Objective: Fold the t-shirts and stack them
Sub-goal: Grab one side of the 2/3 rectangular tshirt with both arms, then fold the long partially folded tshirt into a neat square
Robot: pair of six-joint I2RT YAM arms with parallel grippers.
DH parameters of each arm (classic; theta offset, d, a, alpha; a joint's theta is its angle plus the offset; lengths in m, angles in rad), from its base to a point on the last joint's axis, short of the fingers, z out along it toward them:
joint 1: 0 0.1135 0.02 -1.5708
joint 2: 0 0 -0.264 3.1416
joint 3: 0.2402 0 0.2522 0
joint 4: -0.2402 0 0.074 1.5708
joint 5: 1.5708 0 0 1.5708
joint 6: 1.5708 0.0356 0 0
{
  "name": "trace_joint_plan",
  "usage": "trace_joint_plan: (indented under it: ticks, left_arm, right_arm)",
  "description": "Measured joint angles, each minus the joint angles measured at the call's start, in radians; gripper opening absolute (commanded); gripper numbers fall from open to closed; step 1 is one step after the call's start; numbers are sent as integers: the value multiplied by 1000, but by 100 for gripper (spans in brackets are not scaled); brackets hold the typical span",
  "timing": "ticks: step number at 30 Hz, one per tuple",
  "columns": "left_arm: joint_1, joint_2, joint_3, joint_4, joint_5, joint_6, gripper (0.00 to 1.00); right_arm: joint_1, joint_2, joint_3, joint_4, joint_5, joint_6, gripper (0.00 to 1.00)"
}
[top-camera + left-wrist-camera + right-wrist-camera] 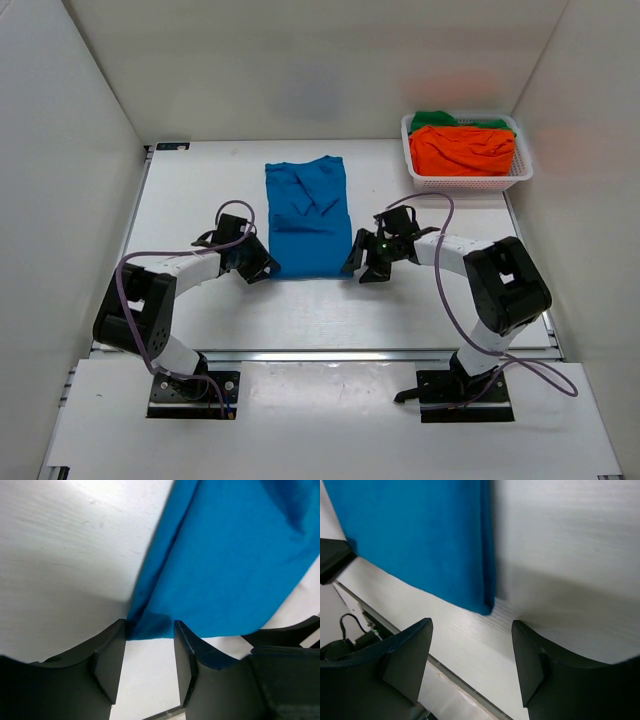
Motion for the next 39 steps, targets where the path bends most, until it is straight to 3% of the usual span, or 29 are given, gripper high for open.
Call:
trace_joint_plan:
  ticks: [1, 2, 3, 5, 6, 11, 18, 29, 35, 39]
  left_arm:
    - [-5, -2, -8, 4, -10, -9, 50]
    - [-10, -2, -14, 8, -16, -18, 43]
    - [-14, -1, -17, 9, -21, -26, 35]
    - [-23, 5, -19, 14, -27, -36, 4]
    - [-27, 9, -18, 21, -27, -41, 0]
    - [-27, -3, -18, 7, -21, -28, 0]
    - [-28, -238, -37, -63, -27, 3, 0]
    - [-179, -558, -409, -185, 2, -60, 0]
    - [-138, -699, -416, -256, 27, -75, 0]
    - [-63, -618, -305, -282, 48, -48, 0]
  right_arm:
    - [6, 5, 0, 17, 0, 12, 57]
    - [10, 13, 0, 38, 0, 24, 40]
    - [13, 22, 0, 53, 2, 29, 31]
    - [12, 53, 7, 76, -2, 49, 0]
    - [11, 71, 16, 76, -5, 47, 0]
    - [2, 102, 127, -8, -5, 14, 0]
    - [13, -50, 159, -71, -10, -52, 0]
    - [213, -247, -210, -151, -21, -55, 0]
    - [219, -322, -211, -200, -60, -54, 0]
    - [154, -261, -45, -275, -79, -85, 0]
